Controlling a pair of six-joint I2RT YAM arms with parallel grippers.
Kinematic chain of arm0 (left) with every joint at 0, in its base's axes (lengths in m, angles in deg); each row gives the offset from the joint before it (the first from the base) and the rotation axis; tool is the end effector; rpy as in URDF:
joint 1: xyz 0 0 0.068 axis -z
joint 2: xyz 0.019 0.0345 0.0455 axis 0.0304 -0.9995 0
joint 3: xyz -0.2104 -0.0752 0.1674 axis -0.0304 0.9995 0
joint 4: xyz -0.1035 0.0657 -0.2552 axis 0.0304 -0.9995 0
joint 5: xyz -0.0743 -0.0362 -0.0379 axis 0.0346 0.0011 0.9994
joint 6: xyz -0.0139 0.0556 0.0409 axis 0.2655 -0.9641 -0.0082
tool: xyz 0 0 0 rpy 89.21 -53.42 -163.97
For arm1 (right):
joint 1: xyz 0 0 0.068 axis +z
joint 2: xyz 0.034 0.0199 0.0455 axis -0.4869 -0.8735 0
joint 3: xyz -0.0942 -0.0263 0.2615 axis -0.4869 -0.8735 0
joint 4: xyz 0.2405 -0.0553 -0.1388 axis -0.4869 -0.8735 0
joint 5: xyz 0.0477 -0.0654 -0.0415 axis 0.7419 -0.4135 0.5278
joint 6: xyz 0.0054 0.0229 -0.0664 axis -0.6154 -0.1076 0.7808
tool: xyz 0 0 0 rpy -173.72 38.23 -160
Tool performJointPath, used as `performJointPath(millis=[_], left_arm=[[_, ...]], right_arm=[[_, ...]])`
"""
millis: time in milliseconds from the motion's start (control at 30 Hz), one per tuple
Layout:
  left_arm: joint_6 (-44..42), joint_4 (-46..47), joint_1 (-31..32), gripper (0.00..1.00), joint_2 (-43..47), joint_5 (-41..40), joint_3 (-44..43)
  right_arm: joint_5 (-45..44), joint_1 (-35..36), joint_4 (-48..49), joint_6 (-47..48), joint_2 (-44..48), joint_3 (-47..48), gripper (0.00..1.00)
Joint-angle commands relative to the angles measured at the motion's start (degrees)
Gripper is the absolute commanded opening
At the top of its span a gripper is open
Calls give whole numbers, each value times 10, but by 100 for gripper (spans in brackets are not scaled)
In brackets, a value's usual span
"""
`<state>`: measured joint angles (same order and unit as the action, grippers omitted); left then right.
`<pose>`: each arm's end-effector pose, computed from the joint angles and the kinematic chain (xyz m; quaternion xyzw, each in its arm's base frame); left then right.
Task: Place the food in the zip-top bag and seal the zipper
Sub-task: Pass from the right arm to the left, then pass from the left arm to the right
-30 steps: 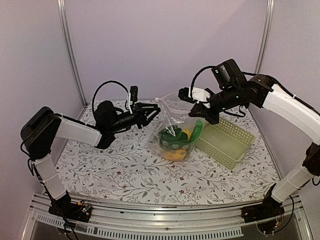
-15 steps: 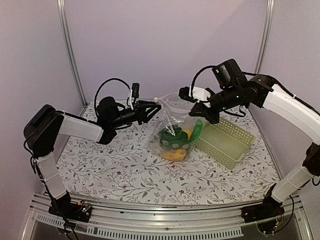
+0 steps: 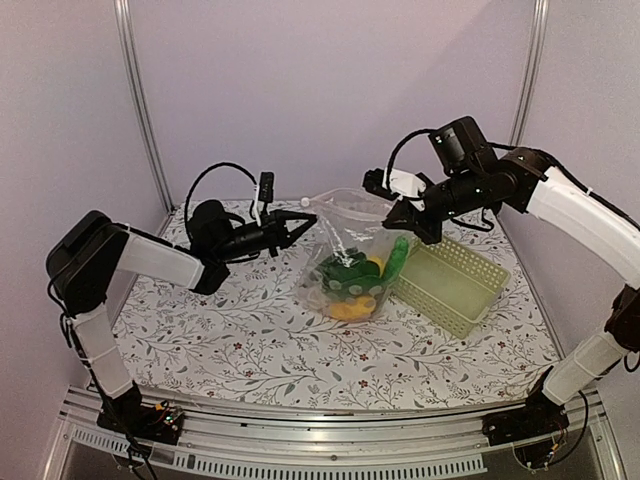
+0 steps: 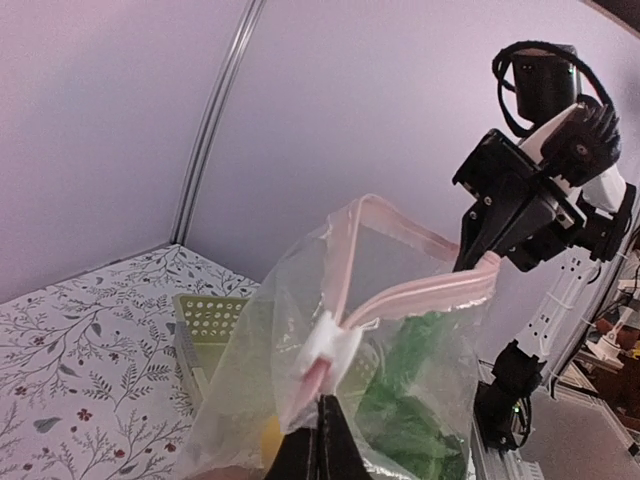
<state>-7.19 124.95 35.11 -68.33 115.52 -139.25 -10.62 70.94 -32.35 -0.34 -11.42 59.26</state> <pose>0.3310 -0.2616 0.2221 0.2744 0.5760 -0.5714 0.5162 0.2612 0.2503 0.3778 -0.6288 0.6598 0.1067 0.3974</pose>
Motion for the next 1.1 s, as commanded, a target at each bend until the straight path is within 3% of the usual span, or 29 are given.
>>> performJointPath(millis=[0, 267, 333, 467, 633, 1067], left_arm=[[-59, -72, -7, 0, 105, -35, 39], [-146, -274, 22, 0, 180, -69, 5], [-160, -303, 31, 0, 182, -76, -5], [-176, -341, 47, 0, 184, -98, -16], [-184, -378, 65, 0, 197, -121, -28], [-208, -419, 122, 0, 239, -156, -40]], right_arm=[[-10, -27, 3, -3, 11, 6, 0], [-22, -38, 3, -11, 8, -8, 0], [4, -37, 3, -9, 13, -9, 7], [112, -37, -27, 12, 33, 10, 34], [162, -26, -20, 19, 38, 40, 50], [104, 56, 11, -21, -92, 171, 56]])
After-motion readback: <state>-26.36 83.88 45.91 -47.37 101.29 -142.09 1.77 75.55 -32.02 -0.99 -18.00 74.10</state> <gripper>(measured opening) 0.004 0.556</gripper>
